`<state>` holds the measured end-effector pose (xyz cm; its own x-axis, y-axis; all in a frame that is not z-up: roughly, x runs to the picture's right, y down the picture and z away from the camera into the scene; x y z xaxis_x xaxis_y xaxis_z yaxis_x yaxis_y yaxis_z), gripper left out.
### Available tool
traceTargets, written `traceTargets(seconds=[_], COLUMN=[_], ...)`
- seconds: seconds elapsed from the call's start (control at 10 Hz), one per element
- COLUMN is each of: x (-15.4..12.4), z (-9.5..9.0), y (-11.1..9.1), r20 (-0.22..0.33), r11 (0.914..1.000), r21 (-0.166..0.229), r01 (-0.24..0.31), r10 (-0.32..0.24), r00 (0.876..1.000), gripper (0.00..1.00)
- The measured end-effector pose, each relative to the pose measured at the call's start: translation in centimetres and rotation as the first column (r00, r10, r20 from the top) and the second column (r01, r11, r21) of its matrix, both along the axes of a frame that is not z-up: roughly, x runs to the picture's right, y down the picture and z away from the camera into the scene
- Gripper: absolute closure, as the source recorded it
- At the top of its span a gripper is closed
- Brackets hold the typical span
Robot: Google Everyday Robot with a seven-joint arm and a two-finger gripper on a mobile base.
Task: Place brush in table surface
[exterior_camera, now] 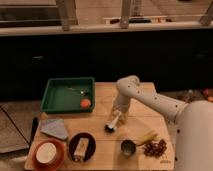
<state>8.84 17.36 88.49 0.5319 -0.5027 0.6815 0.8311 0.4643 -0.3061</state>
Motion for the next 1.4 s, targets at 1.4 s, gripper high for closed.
traceTargets(seconds=[1.4], x=[1.8], z=[-2.5], y=[-6.4], r20=[0.014], r11=[0.9992], r21=[0.031], r01=[0.023], r10=[-0.023], r00=[1.000], gripper=[0.20])
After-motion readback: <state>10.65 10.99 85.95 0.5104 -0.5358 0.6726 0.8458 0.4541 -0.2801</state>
